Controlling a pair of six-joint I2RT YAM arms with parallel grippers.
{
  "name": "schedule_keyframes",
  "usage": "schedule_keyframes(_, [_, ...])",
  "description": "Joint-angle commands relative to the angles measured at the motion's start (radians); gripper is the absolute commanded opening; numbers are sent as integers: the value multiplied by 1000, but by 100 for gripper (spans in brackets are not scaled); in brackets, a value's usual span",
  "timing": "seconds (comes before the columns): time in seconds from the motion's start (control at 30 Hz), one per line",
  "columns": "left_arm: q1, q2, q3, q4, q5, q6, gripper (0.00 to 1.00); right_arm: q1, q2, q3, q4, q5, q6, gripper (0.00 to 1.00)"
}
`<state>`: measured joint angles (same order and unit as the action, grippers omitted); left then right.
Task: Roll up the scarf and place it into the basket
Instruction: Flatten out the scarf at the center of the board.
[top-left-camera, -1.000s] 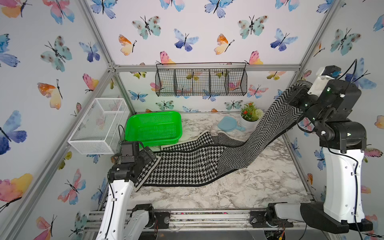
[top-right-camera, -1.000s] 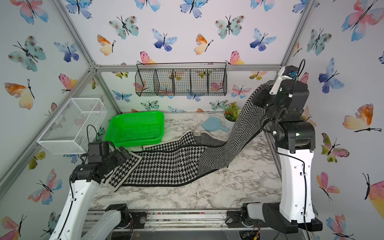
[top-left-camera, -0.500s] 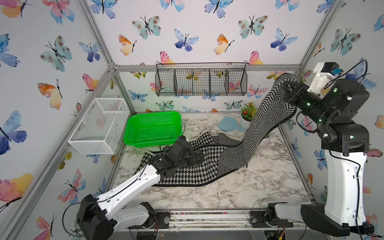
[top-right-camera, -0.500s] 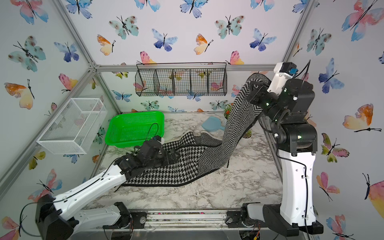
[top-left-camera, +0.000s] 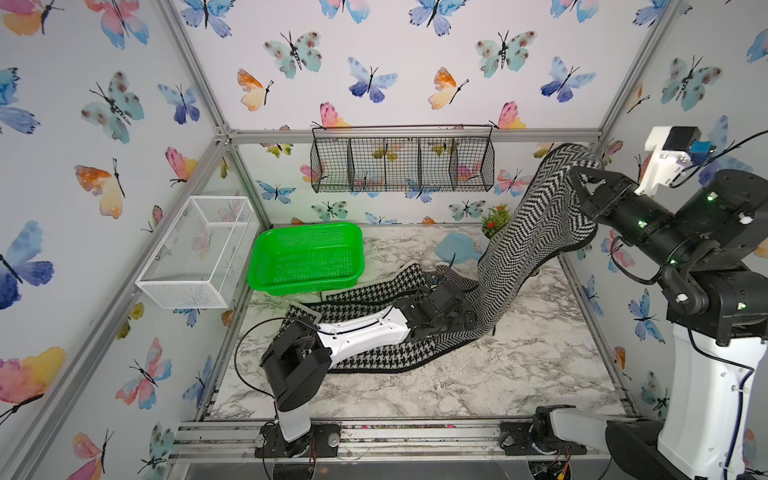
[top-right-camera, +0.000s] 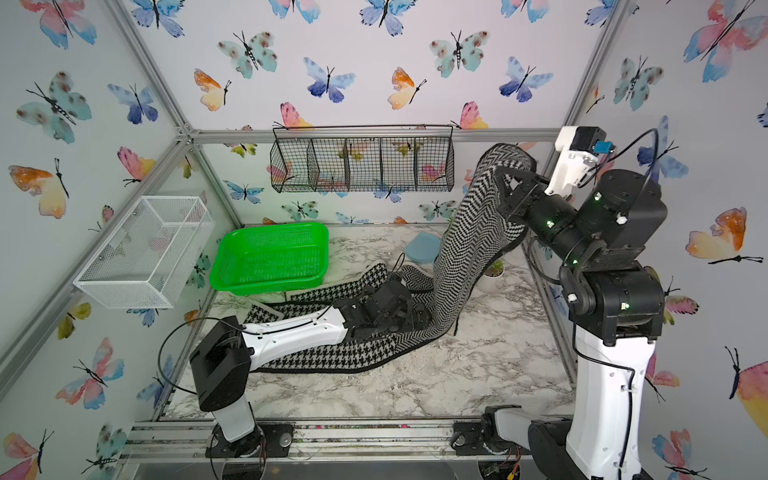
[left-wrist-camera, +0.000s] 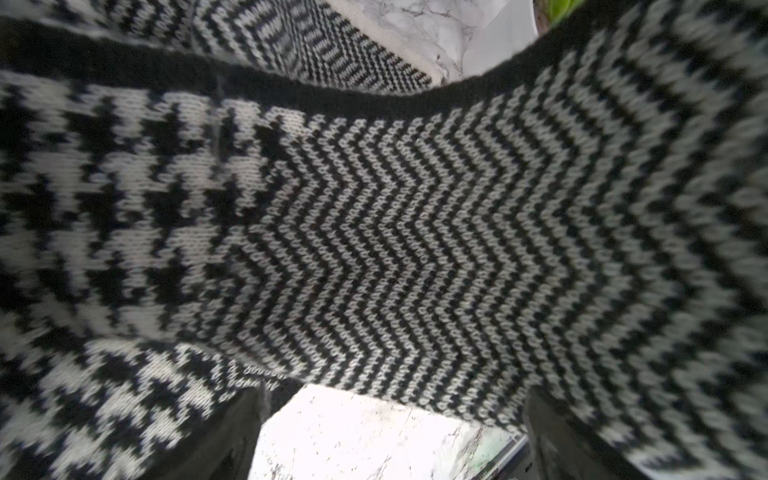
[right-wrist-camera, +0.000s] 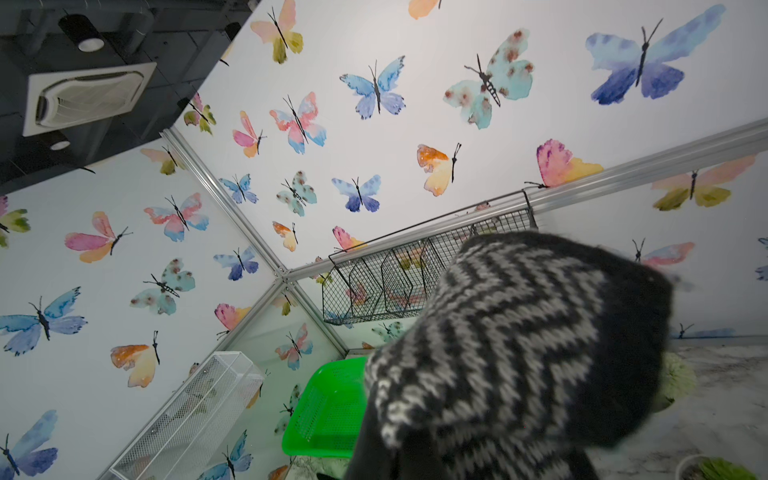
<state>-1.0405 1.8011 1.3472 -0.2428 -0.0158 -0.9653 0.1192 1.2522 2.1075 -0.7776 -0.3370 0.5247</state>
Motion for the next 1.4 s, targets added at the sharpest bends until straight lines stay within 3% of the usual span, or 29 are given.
schedule_keyframes(0.0, [-2,64,69,7,4,-21,98,1,4,-35,-112,-29,-56,2])
schedule_keyframes(0.23, [0,183,232,-50,-14,-9,98,1,22,-15,-274,-61,-134,2])
schedule_keyframes(0.4, [-6,313,401,-103,19,-3,98,1,60,102,-346,-139,-125,2])
schedule_keyframes(0.67, [-56,466,620,-137,59,-15,98,1,66,154,-261,-288,-25,2])
schedule_keyframes(0.97, [-137,615,914,-169,110,-5,98,1,59,252,-189,-304,48,2])
schedule_keyframes(1.23, [-215,615,941,-63,171,-51,98,1,39,196,-146,-278,41,2])
schedule_keyframes(1.37, [-237,676,1042,-59,180,-68,98,1,32,169,-132,-261,33,2])
